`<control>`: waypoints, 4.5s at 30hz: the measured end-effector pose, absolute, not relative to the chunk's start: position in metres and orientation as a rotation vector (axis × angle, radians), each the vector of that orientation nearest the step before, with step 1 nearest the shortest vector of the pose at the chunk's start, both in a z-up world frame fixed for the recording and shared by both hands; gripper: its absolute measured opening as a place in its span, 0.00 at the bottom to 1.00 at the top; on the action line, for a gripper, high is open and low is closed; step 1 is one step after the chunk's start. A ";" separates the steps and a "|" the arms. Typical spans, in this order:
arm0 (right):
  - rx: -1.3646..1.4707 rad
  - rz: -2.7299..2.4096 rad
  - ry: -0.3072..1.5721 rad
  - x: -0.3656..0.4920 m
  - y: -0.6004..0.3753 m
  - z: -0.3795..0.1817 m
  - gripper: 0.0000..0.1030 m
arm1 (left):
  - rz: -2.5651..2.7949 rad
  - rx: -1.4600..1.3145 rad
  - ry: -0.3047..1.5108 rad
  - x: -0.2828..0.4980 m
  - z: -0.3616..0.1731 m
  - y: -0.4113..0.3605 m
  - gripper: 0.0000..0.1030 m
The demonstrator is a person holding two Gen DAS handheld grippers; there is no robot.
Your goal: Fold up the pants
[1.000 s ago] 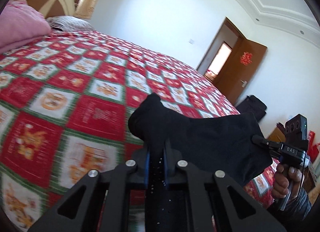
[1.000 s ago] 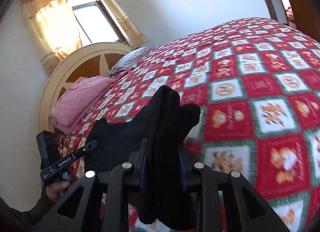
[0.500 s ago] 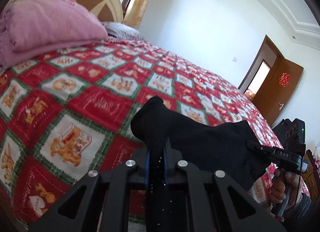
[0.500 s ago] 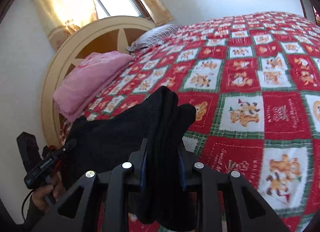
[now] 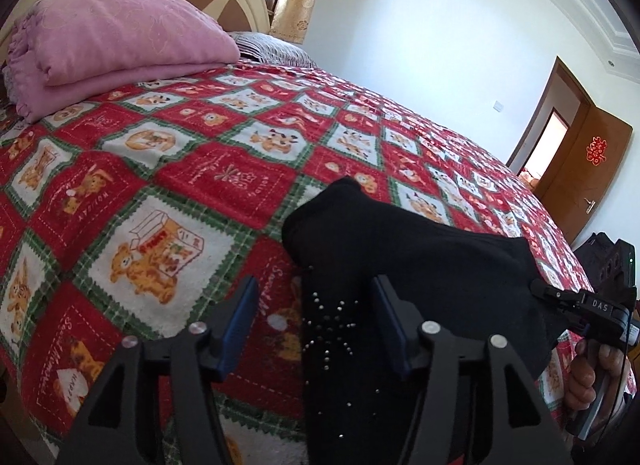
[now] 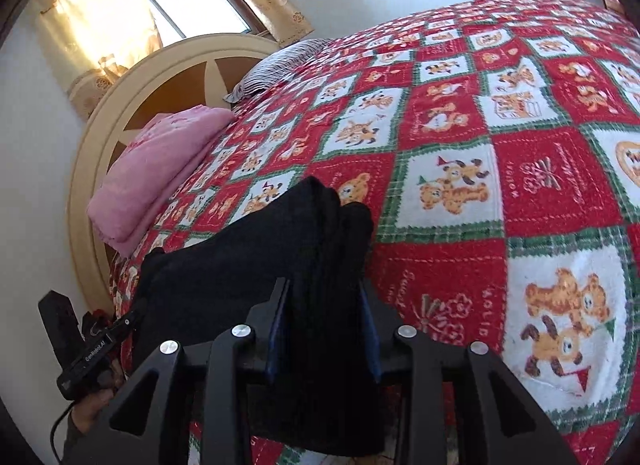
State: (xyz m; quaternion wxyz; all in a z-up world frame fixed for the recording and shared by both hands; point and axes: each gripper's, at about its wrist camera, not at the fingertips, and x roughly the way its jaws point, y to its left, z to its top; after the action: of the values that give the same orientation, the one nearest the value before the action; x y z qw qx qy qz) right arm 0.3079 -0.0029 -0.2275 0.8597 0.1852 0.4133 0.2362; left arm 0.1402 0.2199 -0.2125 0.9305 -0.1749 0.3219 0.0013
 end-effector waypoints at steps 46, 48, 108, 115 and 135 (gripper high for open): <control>-0.012 0.342 0.564 0.148 -0.015 -0.078 0.69 | 0.040 -0.123 0.447 0.069 -0.095 0.174 0.98; -0.017 0.340 0.535 0.136 -0.019 -0.069 0.73 | 0.042 -0.126 0.435 0.065 -0.090 0.171 1.00; -0.068 0.308 0.413 0.090 -0.021 -0.035 0.74 | 0.019 -0.013 0.355 0.037 -0.056 0.126 1.00; -0.075 0.307 0.414 0.091 -0.022 -0.036 0.74 | 0.020 -0.011 0.336 0.035 -0.054 0.123 1.00; -0.102 0.313 0.423 0.093 -0.016 -0.043 0.74 | 0.082 -0.026 0.352 0.039 -0.059 0.132 1.00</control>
State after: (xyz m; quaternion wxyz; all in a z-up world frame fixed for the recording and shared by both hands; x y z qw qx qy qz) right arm 0.0930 -0.0156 -0.0428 0.9643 -0.0502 0.2091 0.1545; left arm 0.0391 0.1320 -0.0589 0.9836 -0.0128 0.1750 0.0410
